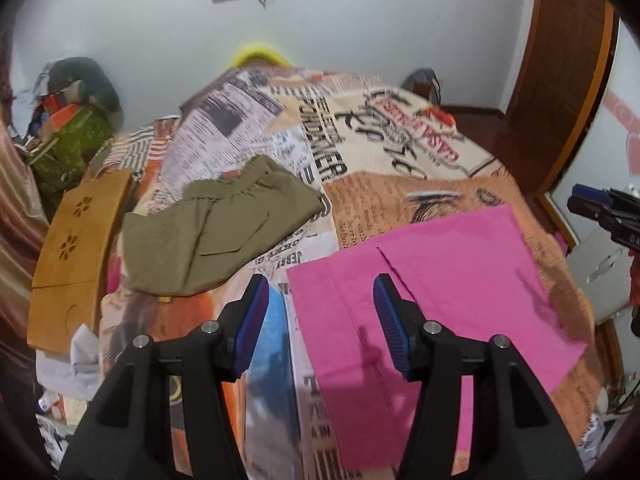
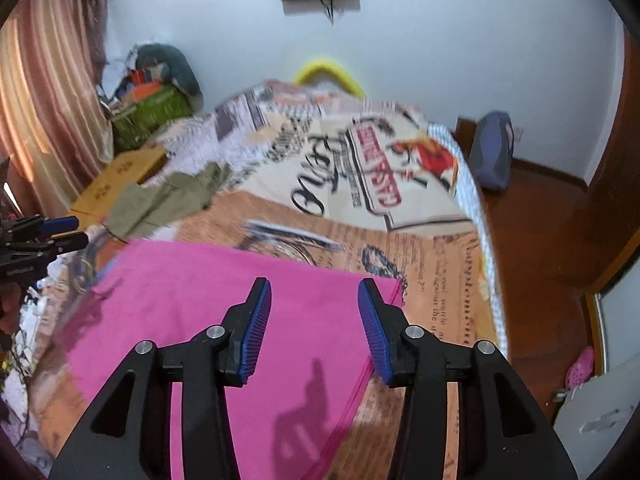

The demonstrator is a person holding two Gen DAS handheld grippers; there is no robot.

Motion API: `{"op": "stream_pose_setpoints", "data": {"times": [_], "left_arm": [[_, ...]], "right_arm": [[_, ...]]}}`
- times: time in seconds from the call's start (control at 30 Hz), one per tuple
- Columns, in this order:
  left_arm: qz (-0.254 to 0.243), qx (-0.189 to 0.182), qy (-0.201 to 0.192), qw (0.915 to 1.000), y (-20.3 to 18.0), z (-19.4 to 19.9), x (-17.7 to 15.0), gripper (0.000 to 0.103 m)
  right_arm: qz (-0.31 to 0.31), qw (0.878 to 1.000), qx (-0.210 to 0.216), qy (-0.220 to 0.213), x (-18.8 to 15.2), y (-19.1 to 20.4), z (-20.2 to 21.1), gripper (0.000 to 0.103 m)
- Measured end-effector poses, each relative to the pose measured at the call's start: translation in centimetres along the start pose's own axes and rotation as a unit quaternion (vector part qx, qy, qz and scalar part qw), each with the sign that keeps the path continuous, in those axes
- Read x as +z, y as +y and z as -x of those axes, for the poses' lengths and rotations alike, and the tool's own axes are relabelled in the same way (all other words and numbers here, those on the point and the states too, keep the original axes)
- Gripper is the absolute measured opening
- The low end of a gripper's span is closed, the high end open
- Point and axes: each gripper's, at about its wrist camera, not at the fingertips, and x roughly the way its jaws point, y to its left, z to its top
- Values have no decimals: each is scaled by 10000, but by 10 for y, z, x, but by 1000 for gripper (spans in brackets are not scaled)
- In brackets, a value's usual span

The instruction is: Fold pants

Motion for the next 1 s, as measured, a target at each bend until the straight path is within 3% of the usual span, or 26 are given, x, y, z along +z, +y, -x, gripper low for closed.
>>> {"op": "stream_pose_setpoints", "data": {"times": [0.23,0.6,0.73,0.83,0.97,1.0], "left_arm": [[232,-81,-91,9997,-2,41,-30,65],[715,-867,737,9909,-12,24,-104,65],[1043,-1219,1103,9809,-14,7,-124,65],[1203,-1279,1050,9788,-14,7,-129,66],[1689,-2029,1121,9580,-13,3,-129,70],[1755,-2073,1143,9556,-13,1,-129,70]], "right_arm": [[79,9995,121,-282,-16,31,37,43],[407,9985,357,-22,-57,82,22,47],[349,9980,457,256,-71,91,-2,47],[232,9974,536,430,-80,94,-16,47],[202,9961,631,580,-87,97,-27,47],[221,9959,625,616,-87,98,-30,47]]}}
